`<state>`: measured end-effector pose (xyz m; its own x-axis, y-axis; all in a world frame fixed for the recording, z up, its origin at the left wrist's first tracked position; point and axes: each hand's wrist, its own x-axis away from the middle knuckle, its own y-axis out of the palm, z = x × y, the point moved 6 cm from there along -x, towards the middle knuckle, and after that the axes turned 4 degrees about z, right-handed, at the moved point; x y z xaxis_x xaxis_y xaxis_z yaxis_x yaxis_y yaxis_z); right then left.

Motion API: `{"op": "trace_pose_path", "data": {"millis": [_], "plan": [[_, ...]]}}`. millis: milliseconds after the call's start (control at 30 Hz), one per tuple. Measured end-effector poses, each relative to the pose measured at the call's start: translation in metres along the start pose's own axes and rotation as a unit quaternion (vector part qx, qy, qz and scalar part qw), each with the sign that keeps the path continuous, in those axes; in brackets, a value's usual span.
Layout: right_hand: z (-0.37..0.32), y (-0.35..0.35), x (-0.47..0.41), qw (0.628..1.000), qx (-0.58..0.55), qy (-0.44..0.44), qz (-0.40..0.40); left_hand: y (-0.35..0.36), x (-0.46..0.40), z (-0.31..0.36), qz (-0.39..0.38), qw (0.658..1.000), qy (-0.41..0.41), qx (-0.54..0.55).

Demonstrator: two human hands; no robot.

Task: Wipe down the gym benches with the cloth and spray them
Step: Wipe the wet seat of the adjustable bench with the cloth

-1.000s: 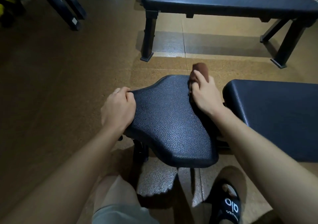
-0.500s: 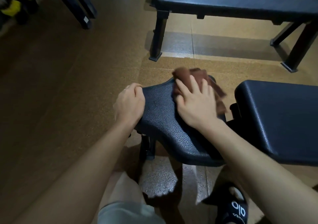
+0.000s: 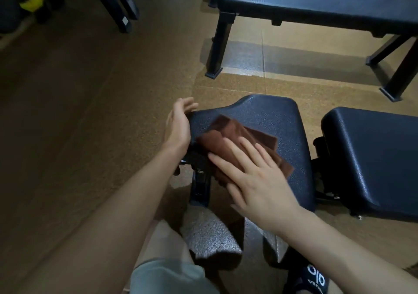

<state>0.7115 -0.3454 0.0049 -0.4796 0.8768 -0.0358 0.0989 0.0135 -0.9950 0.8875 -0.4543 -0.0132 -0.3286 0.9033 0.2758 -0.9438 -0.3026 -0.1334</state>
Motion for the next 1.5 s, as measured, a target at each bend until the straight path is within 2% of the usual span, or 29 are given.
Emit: {"op": "trace_pose_path", "data": {"millis": [133,267,367,467,633,867,967,1133,1200,1300,1433,1500], "plan": [[0.014,-0.002,0.012,1.000,-0.004,0.004,-0.002,0.000,-0.002,0.006,-0.007,0.999,0.032,-0.005],[0.001,0.001,-0.057,0.999,-0.012,0.031,0.025,-0.010,0.006,-0.003,0.015,0.999,0.038,0.018],[-0.008,0.006,-0.088,0.998,-0.015,0.055,0.029,-0.014,0.017,-0.025,-0.015,1.000,0.015,0.022],[-0.009,0.004,-0.046,0.999,0.005,0.012,0.029,-0.013,0.020,-0.032,-0.060,0.998,0.018,0.011],[0.010,0.000,0.046,0.997,0.058,-0.042,0.016,-0.014,0.018,-0.033,-0.085,0.996,0.005,0.026],[-0.036,0.011,-0.055,0.992,0.073,-0.094,0.038,-0.019,0.019,-0.035,-0.113,0.990,-0.046,0.074],[-0.030,0.014,-0.041,0.992,0.079,-0.093,0.034,-0.023,0.017,-0.039,-0.116,0.989,-0.055,0.071],[0.003,0.008,0.045,0.995,0.060,-0.077,0.027,-0.014,0.019,-0.027,-0.112,0.993,0.005,-0.026],[0.007,0.005,0.050,0.995,0.054,-0.087,0.019,-0.016,0.014,-0.025,-0.103,0.987,0.040,-0.117],[0.008,0.001,0.007,0.998,0.006,-0.069,0.008,-0.018,0.005,-0.021,-0.103,0.958,0.076,-0.257],[0.026,0.000,-0.079,0.998,-0.055,0.020,0.027,-0.013,0.004,-0.019,-0.105,0.959,0.072,-0.252],[0.046,0.003,-0.102,0.998,-0.046,0.044,0.031,-0.010,0.006,-0.017,-0.081,0.935,0.088,-0.334]]}}
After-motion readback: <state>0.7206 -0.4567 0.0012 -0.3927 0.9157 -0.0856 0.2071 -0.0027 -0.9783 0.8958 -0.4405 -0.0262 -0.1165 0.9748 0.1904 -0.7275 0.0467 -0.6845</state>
